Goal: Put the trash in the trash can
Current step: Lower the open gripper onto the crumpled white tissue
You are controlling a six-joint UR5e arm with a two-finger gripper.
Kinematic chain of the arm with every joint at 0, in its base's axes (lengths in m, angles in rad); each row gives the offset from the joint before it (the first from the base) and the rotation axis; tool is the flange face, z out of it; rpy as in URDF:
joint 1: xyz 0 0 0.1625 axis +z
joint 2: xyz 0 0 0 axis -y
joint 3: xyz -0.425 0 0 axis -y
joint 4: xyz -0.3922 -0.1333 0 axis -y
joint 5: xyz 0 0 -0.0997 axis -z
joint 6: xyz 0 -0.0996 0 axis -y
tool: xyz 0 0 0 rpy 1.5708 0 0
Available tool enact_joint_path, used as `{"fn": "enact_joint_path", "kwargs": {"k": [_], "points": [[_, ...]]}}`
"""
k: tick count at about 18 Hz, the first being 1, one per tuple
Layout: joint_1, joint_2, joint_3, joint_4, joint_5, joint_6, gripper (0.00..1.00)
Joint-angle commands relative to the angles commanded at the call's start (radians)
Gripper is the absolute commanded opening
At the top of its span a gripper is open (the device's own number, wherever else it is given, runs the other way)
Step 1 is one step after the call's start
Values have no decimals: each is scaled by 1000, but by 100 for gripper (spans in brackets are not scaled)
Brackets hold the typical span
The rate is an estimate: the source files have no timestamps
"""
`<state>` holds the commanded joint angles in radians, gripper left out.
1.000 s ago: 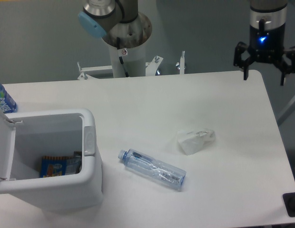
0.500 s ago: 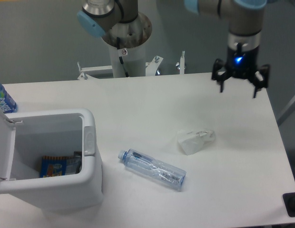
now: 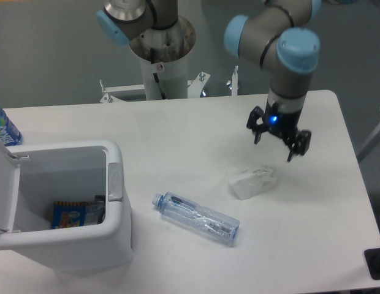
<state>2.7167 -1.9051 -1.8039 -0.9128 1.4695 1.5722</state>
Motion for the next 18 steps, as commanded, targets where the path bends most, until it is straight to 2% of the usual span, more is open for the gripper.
{"fn": "enact_joint_path", "kwargs": {"k": [3,9,10,14,15,16,18], "points": [[-17,-38,0,24,2,8,100],[-26,-69,-23,71,2,5,100],[-29,-69,-23,75,2,-3,89],[-29,-68,-11,69,2,-14,21],[-29,-68,-8,69,2,-21,10],[-28,-68,-5,69,2,-27,6],[-26,-66,3,68,-3,-35,3]]}}
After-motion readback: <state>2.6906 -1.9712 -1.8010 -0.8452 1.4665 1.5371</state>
